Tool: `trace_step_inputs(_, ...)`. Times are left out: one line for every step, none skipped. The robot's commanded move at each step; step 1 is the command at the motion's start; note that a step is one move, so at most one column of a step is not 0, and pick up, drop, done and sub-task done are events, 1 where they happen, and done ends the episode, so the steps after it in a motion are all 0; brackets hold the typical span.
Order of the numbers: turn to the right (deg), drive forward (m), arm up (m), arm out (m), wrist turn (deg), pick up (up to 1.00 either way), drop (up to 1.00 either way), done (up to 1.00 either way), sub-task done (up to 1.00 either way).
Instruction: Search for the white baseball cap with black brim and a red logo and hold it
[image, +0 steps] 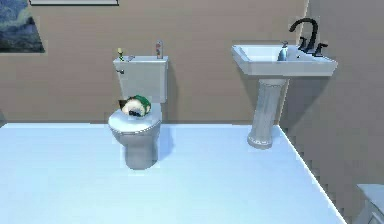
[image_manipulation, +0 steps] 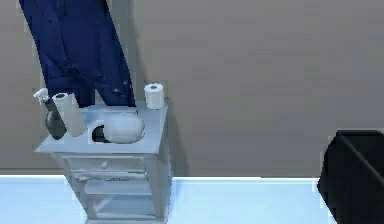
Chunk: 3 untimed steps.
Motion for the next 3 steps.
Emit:
trace_step_inputs(-18.0, 0.00, 0.00, 0.00, 0.0, 0.00, 0.00, 0.00, 0.00)
trace_step_inputs(0.0, 0.00, 0.50, 0.00, 0.0, 0.00, 0.00, 0.00, 0.00)
trace_step_inputs(0.0, 0.00, 0.38, 0.00, 0.0, 0.00, 0.00, 0.00, 0.00)
